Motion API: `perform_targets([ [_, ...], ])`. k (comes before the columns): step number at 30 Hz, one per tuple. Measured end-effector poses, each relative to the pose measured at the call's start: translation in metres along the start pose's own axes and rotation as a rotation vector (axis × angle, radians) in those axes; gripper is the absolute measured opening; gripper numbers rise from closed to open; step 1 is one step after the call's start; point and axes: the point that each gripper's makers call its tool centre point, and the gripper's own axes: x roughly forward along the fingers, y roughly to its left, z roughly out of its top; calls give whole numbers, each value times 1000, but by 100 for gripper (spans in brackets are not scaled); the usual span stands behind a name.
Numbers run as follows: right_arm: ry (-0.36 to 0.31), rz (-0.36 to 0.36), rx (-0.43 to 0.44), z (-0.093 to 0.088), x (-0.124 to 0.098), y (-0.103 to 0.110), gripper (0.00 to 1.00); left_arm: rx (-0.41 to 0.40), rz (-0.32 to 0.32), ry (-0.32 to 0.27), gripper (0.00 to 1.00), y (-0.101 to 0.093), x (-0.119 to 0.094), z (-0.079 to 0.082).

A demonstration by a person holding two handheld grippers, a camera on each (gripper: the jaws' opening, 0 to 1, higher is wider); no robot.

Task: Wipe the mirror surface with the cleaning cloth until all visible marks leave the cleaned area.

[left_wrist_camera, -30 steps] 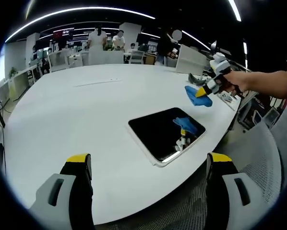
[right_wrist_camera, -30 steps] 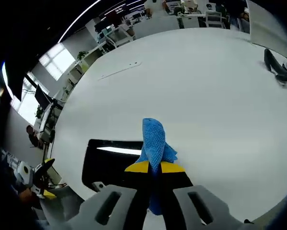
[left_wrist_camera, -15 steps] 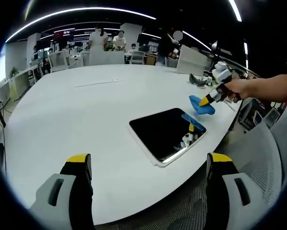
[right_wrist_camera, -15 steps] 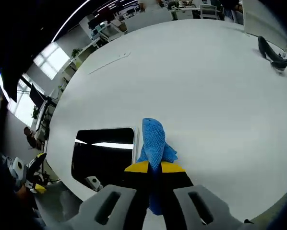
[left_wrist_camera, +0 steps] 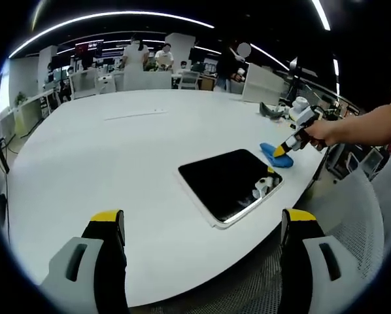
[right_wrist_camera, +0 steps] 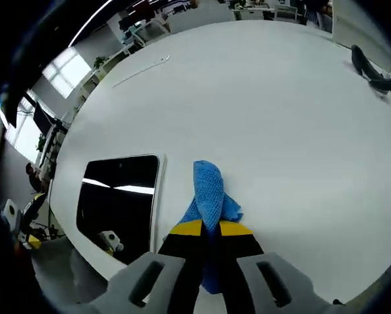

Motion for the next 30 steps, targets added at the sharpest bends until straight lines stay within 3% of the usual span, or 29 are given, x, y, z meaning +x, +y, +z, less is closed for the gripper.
perform_targets([
  [7,-36,33,-110,4,-7,8,6,-7,10,-15,99,2,-2,3],
  [12,-139,99,-164,16,-24,17,31,-19,7,-32,99,3,-2,7],
  [15,-191,126,-220,18,-37,18,37,-20,8,-29,99,3,-2,6],
  [17,-186,134,-221,12,-44,13,44,-18,12,-30,99,4,-2,6],
  [21,-223,158,-261,4,-54,4,67,-7,21,-27,99,3,-4,5],
  [23,-230,152,-269,-5,-62,-1,70,-14,20,-35,99,4,-5,7],
  [25,-308,228,-327,-4,-69,8,72,-28,20,-45,99,5,-5,9],
  [27,-318,183,-395,-13,-70,0,79,-25,16,-46,99,4,-5,9],
  [29,-374,194,-432,-16,-76,3,79,-14,4,-52,99,-1,-6,10],
  [30,-370,195,-423,-20,-77,3,80,0,7,-54,99,-1,-7,10],
])
